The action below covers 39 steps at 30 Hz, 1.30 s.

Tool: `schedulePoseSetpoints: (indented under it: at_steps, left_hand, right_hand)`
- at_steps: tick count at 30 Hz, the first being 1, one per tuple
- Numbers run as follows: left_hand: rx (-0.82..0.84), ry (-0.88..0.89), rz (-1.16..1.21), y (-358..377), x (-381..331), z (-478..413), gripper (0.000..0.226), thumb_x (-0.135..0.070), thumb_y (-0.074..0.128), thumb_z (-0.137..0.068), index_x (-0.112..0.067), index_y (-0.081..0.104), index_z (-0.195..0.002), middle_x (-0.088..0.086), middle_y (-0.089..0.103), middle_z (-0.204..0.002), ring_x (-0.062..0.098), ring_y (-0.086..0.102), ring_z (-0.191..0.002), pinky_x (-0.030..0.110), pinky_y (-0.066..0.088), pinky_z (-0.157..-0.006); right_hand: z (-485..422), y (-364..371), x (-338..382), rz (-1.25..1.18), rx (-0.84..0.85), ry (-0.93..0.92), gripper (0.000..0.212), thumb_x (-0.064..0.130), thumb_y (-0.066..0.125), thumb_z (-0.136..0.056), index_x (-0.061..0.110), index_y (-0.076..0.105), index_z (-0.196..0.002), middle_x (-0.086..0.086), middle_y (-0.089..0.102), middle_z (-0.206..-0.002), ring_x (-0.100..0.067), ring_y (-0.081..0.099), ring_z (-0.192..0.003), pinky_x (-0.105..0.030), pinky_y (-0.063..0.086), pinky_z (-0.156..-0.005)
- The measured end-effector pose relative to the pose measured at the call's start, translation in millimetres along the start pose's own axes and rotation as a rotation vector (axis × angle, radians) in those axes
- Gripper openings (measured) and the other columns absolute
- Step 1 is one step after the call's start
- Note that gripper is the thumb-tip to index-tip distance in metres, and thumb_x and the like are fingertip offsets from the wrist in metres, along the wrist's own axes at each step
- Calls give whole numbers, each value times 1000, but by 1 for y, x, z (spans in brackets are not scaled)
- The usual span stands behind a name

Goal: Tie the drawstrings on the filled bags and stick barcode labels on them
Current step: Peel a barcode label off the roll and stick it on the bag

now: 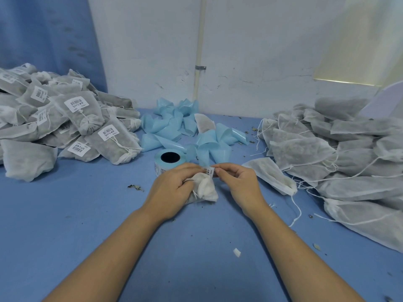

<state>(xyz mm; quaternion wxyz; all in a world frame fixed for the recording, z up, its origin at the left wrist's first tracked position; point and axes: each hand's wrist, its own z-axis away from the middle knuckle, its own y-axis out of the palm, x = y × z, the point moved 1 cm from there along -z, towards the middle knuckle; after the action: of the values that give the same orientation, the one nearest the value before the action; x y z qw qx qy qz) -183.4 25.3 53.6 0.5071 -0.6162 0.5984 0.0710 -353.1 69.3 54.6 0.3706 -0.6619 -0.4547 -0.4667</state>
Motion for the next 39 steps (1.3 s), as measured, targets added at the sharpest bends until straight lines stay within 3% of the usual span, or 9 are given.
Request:
schedulePoseSetpoints:
  at_steps: [4,7,10,17,20,23,27,33,39]
  left_hand:
    - [15,-6,-11,1,-1,0,46,-18,39,-76,-24,69,-111,-31,57,-108,2,55,-107,34,45,-93]
    - [32,-9,-22,3,-1,0,42,-18,38,-75,-19,71,-101,-27,60,-101,5,57,-98,36,46,-88]
    - [34,-30,15,4,1,0,40,-16,39,-74,-15,71,-96,-18,64,-101,8,58,-96,36,46,-87]
    - [-26,-105,372,-1,-3,-2,38,-8,43,-63,-24,70,-84,-13,70,-93,-1,62,-88,12,44,-79]
    - [-15,-124,408,0,-3,-2,36,-8,43,-62,-23,69,-80,-16,70,-85,-2,62,-83,11,43,-74]
    - [1,-129,408,1,-3,-2,35,-8,43,-62,-23,69,-80,-18,69,-83,-2,61,-81,10,43,-72]
    - [-6,-138,417,1,-3,-3,35,-8,43,-61,-21,69,-80,-16,69,-83,-2,61,-81,11,43,-73]
    - [-19,-151,407,0,-4,-3,36,-9,42,-62,-23,69,-80,-18,68,-84,-4,60,-81,9,43,-72]
    - [-26,-159,379,0,-6,-2,36,-10,42,-64,-26,69,-82,-18,68,-91,-8,59,-84,7,42,-74]
  right_hand:
    - [0,1,-2,64,-60,-10,25,0,61,-87,20,73,-77,9,74,-76,-4,68,-75,-12,49,-72]
    - [-1,-1,-5,157,-236,-34,22,3,63,-84,22,69,-74,8,73,-74,-7,68,-76,-16,51,-73]
    - [-2,-10,-5,41,-331,18,18,4,61,-87,18,68,-78,6,74,-77,-6,70,-81,-14,50,-73]
    - [0,3,-9,166,58,-2,38,5,68,-86,17,63,-121,6,67,-119,-4,61,-111,-22,47,-96]
    - [0,4,-7,107,34,-8,16,5,66,-88,16,73,-97,3,75,-97,-7,68,-93,-22,52,-83]
    - [2,3,-3,132,38,-41,19,6,67,-87,23,73,-81,12,74,-81,-2,68,-80,-12,49,-71]
    - [1,4,0,113,-55,-9,14,6,74,-81,16,69,-72,9,71,-69,-1,64,-66,-11,46,-64]
    - [2,2,1,-18,-68,98,3,10,72,-84,9,72,-81,-2,74,-77,-6,66,-69,-15,50,-68]
    - [2,-1,4,-161,-61,123,12,8,61,-91,15,71,-89,-5,75,-81,-15,70,-73,-21,54,-70]
